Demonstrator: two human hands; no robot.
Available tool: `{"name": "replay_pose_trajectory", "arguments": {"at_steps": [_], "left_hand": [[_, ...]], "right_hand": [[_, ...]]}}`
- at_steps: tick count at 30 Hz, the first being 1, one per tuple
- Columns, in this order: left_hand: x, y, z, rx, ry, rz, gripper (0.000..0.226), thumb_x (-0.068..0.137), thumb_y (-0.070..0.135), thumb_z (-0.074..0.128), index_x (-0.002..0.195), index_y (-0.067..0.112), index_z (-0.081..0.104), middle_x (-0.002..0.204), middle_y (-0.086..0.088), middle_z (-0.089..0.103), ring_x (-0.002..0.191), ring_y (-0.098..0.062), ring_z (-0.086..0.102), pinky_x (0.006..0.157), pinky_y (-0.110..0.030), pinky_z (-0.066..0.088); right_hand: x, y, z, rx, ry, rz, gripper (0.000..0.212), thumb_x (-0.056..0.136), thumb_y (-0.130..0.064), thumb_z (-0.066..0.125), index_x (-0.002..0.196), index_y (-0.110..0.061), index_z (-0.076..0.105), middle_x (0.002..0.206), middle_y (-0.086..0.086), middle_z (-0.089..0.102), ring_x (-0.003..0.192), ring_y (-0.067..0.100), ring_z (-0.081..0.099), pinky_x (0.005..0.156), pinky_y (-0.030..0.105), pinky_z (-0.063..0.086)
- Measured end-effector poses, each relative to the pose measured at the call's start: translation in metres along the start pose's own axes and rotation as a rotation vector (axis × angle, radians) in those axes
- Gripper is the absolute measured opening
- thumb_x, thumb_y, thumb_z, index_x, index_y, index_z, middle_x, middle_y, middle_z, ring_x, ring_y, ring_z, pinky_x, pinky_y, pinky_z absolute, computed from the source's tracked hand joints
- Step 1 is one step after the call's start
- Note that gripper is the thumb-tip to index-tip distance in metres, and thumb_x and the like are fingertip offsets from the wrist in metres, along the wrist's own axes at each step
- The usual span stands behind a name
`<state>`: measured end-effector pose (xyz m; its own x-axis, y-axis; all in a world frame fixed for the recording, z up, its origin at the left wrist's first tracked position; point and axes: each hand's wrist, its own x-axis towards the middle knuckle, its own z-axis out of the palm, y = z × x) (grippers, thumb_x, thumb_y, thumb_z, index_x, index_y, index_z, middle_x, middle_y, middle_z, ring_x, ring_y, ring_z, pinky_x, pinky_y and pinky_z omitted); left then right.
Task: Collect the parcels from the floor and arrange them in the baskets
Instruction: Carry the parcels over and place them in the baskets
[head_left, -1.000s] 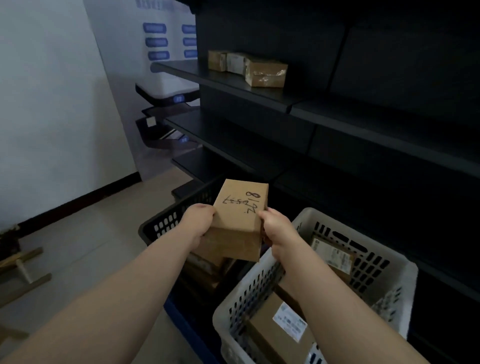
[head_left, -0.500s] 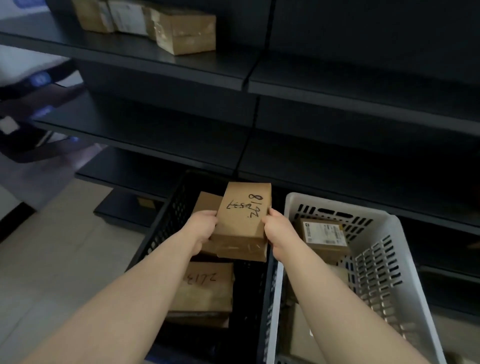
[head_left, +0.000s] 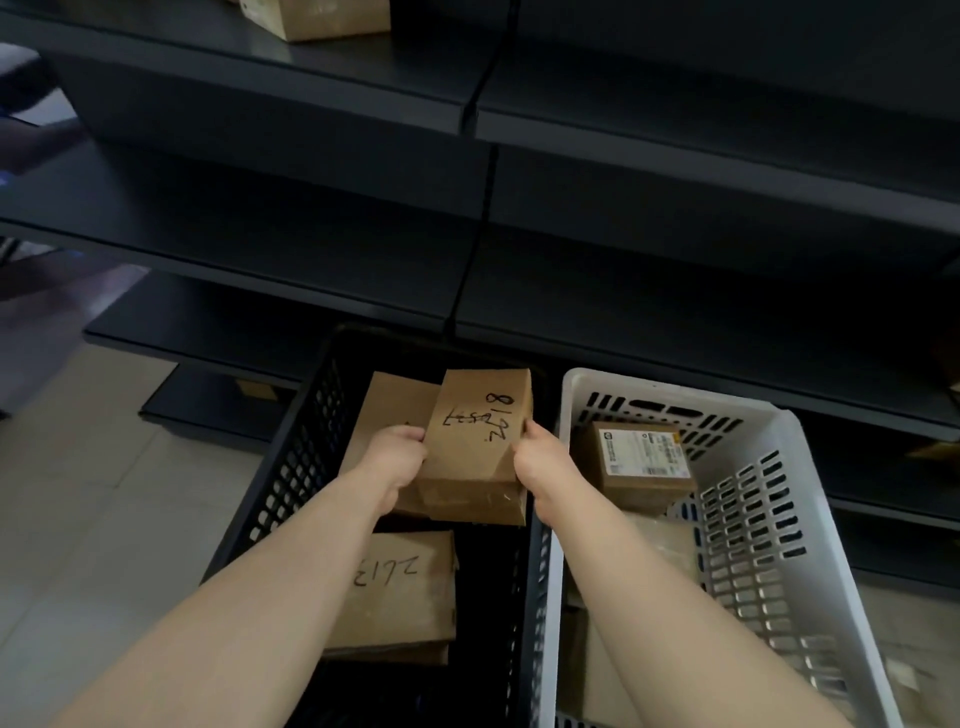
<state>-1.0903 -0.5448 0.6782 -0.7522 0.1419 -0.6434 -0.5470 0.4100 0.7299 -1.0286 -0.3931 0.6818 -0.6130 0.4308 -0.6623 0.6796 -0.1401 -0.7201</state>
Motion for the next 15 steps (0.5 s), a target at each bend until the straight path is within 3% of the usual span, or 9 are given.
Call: {"name": "replay_pose_trajectory", "arguments": {"at_steps": [4,10,13,15], "left_hand": [[-0.002,0.0,0.003,0.025,0.031,0.012,0.041,0.097,0.001,0.048,0.137,0.01,0.052,0.131,-0.012,0.058,0.116,-0.024,0.055,0.087,-0.026,0.044],[0.005,-0.005,0.009,0.033,0.045,0.008,0.039,0.096,0.0,0.05,0.134,0.009,0.055,0.128,-0.012,0.059,0.096,-0.017,0.053,0.067,-0.019,0.044],[0.01,-0.009,0.008,0.058,0.039,-0.008,0.038,0.095,-0.001,0.05,0.132,0.01,0.055,0.127,-0.011,0.059,0.099,-0.019,0.054,0.074,-0.022,0.047],[0.017,-0.011,0.007,0.088,0.021,-0.018,0.039,0.094,-0.001,0.049,0.13,0.012,0.056,0.127,-0.01,0.06,0.107,-0.021,0.057,0.09,-0.03,0.05]], "right_hand": [[0.008,0.006,0.002,0.005,-0.01,0.036,0.052,0.101,-0.013,0.029,0.149,-0.032,0.035,0.135,0.003,0.057,0.111,0.028,0.059,0.095,0.046,0.053],[0.01,0.011,0.0,-0.053,0.005,0.03,0.053,0.1,-0.01,0.031,0.149,-0.03,0.035,0.135,0.004,0.056,0.11,0.027,0.059,0.09,0.042,0.056],[0.012,0.012,0.006,-0.101,0.029,0.023,0.054,0.098,-0.01,0.031,0.147,-0.032,0.037,0.132,0.005,0.057,0.108,0.029,0.06,0.089,0.044,0.056],[0.013,0.01,0.009,-0.151,0.064,0.019,0.054,0.096,-0.011,0.03,0.144,-0.032,0.041,0.127,0.008,0.058,0.105,0.031,0.059,0.089,0.046,0.056]]}}
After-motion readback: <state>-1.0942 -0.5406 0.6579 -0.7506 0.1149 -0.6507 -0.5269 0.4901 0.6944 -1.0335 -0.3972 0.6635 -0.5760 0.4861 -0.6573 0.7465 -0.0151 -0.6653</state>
